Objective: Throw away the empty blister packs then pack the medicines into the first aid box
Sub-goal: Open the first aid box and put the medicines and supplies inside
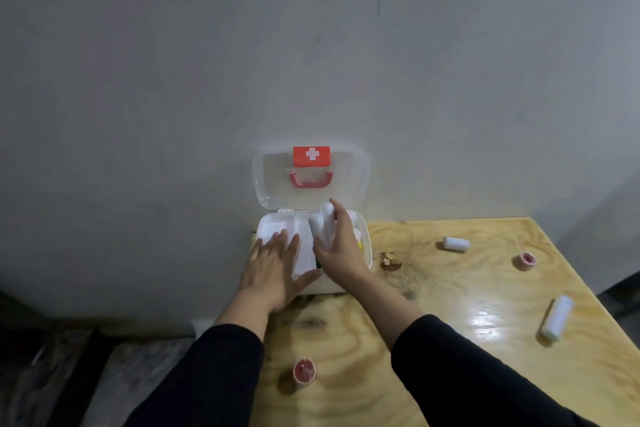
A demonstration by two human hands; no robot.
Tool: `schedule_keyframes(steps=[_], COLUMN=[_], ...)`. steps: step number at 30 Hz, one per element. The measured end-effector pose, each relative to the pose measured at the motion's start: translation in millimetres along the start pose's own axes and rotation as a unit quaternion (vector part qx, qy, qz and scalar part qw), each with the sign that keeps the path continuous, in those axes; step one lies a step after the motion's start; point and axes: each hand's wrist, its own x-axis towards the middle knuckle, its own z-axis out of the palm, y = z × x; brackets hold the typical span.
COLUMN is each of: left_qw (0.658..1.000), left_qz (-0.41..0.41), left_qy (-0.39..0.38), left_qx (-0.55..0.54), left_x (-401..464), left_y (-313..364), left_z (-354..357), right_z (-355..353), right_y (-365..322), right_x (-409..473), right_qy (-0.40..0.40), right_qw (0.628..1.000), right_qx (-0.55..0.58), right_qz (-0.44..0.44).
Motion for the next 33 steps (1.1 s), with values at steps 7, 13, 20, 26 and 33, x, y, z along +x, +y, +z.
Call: schedule_keyframes(steps=[7,13,20,26,33], left_qw=[1.000,0.999,0.998,0.992,0.974], left_qz=[0.006,0.006,0.033,0.110,0.177], left_qy=[-0.003,-0.051,0.009,-0.028,-0.130], left_qx=[0.004,-0.017,-0.061,-0.053,-0.050], left_x=[-1,-2,15,38,58], left_y=[-1,-1,30,110,203], left_z=[2,-17,-90,-103,-74], right_z=[7,-1,-56,-136,-231], right_y=[7,-5,-30,-11,52], right_x=[1,5,12,-1,-44], right_qy=[-0.007,-0.043,0.006,0.043,0.052], right_qw=[0.999,0.995,0.998,0.982,0.942], right_qx=[-0.047,-0.083,-0.052,-0.156,-0.197], right_qz=[0.019,0.041,0.029,0.096,0.268])
